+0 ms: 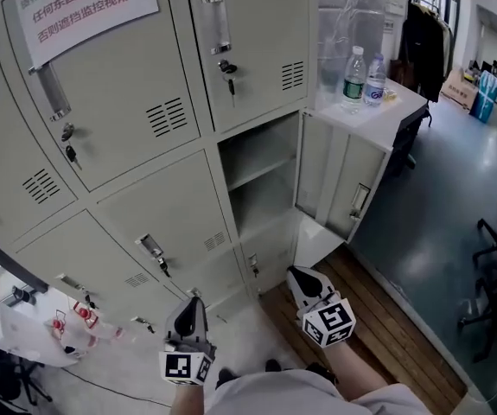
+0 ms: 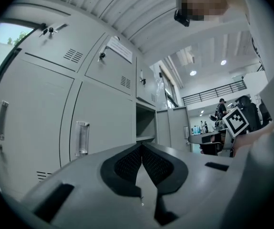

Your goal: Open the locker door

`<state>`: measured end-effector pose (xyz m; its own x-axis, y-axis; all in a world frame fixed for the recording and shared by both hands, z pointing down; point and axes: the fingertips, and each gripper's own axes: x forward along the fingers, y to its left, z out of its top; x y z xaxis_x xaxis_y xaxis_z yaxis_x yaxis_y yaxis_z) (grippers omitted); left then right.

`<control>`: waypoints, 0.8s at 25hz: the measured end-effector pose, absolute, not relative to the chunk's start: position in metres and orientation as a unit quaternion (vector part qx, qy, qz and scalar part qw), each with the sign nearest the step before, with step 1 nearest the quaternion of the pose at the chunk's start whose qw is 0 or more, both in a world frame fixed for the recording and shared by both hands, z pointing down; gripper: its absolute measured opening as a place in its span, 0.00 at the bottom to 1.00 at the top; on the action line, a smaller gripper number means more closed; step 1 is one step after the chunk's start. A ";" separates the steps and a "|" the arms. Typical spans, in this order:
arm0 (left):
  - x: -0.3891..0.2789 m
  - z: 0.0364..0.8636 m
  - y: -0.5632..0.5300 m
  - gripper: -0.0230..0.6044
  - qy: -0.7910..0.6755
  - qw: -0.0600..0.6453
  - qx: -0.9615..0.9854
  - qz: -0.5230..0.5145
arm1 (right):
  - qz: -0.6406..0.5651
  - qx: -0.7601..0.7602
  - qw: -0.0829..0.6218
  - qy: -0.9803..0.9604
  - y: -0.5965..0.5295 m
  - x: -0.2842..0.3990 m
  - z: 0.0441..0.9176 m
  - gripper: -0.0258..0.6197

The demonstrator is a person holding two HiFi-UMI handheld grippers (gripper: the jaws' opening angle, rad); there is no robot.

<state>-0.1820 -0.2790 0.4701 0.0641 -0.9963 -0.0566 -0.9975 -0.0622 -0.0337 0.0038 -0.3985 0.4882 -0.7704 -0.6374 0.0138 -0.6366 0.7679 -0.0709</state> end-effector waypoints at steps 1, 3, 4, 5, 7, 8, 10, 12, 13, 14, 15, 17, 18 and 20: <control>-0.184 0.468 -0.278 0.04 0.688 0.036 -0.725 0.013 | -0.026 -0.333 0.001 0.943 -0.394 -0.001 0.487 0.06; -0.187 0.467 -0.276 0.04 0.692 0.040 -0.720 0.018 | -0.004 -0.326 -0.010 0.945 -0.388 -0.007 0.486 0.06; -0.189 0.467 -0.275 0.04 0.694 0.041 -0.719 0.019 | 0.002 -0.323 -0.013 0.946 -0.386 -0.008 0.486 0.06; -0.190 0.467 -0.274 0.04 0.696 0.042 -0.717 0.021 | 0.005 -0.321 -0.014 0.947 -0.386 -0.008 0.486 0.06; -0.192 0.465 -0.271 0.04 0.702 0.046 -0.710 0.026 | 0.003 -0.319 -0.012 0.948 -0.385 -0.008 0.484 0.06; -0.193 0.463 -0.269 0.04 0.705 0.048 -0.707 0.029 | 0.000 -0.320 -0.009 0.948 -0.384 -0.008 0.484 0.06; -0.193 0.461 -0.267 0.04 0.707 0.050 -0.705 0.030 | -0.007 -0.321 -0.002 0.947 -0.383 -0.008 0.482 0.06; -0.193 0.463 -0.267 0.04 0.705 0.049 -0.707 0.031 | -0.014 -0.322 0.002 0.947 -0.382 -0.009 0.482 0.06; -0.193 0.463 -0.268 0.04 0.704 0.046 -0.708 0.031 | -0.015 -0.321 0.004 0.947 -0.382 -0.010 0.482 0.06; -0.192 0.463 -0.268 0.04 0.704 0.043 -0.709 0.030 | -0.015 -0.320 0.004 0.947 -0.381 -0.011 0.482 0.06; -0.192 0.463 -0.268 0.04 0.703 0.040 -0.709 0.028 | -0.016 -0.319 0.004 0.948 -0.381 -0.011 0.482 0.06; -0.192 0.464 -0.269 0.04 0.700 0.032 -0.713 0.024 | -0.017 -0.319 0.007 0.947 -0.380 -0.011 0.481 0.06; -0.191 0.466 -0.270 0.04 0.698 0.027 -0.716 0.022 | -0.018 -0.320 0.009 0.947 -0.380 -0.010 0.480 0.06; -0.190 0.469 -0.272 0.04 0.694 0.018 -0.719 0.019 | -0.019 -0.325 0.013 0.946 -0.380 -0.009 0.479 0.06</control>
